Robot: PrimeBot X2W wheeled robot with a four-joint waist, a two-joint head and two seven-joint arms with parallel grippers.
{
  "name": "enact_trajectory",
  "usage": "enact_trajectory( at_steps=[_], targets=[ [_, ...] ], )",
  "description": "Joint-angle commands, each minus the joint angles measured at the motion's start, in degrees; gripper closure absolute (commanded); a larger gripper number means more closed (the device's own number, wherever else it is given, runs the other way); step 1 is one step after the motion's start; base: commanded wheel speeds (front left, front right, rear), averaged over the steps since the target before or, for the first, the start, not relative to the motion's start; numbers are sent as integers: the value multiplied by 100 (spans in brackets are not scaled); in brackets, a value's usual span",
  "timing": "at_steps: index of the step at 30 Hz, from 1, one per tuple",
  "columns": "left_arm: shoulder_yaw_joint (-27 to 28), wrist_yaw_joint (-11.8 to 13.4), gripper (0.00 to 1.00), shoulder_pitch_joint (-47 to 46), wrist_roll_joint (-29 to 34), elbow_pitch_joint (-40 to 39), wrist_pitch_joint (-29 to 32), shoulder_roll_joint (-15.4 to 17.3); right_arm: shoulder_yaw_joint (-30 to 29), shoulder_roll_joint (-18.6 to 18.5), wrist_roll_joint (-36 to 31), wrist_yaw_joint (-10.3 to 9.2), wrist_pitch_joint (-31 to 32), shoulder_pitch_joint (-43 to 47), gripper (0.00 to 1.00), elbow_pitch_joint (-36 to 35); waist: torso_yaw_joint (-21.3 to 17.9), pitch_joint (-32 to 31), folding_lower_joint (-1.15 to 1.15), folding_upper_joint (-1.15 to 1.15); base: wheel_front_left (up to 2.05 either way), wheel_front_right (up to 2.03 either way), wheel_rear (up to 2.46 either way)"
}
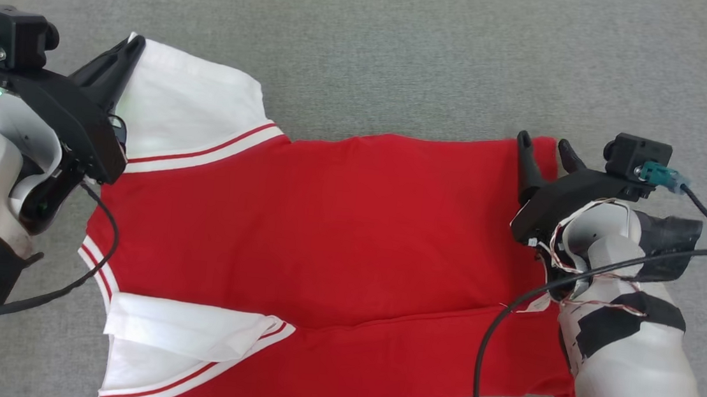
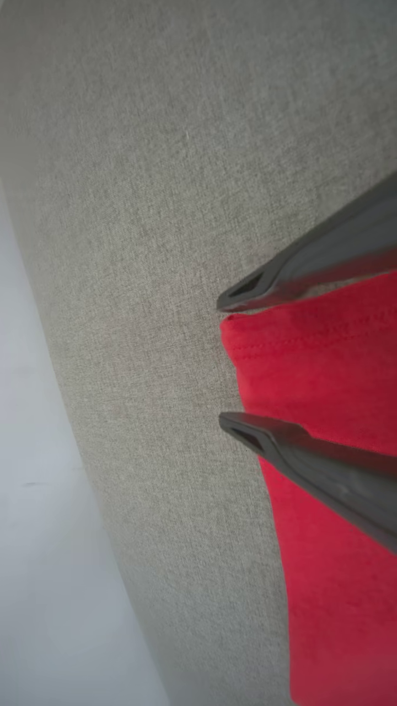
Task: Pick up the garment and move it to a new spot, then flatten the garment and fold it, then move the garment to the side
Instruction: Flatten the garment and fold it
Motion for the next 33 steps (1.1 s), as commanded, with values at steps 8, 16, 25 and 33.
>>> enact_trajectory(
  at_steps=[8, 16, 25, 33],
  targets=[
    [-83, 4, 100, 71, -76, -144, -105, -2, -367, -6, -380, 5, -61, -388, 100, 550, 157, 145, 0, 0, 0, 0, 0],
    [-88, 4, 100, 317, -259, -142, -401, -15, -272, 54, -465, 5, -573, -174, 100, 698, 181, -248, 0, 0, 0, 0, 0],
    [15, 85, 100, 966, -449, -741, -737, 142, 462, -128, 202, 5, -731, 568, 100, 121, 164, -689, 0, 0, 0, 0, 0],
    [-38, 531, 100, 1943, -363, -1998, -1067, 370, 869, -593, 1046, 5, -647, 1481, 100, -884, 359, -883, 0, 0, 0, 0, 0]
  ],
)
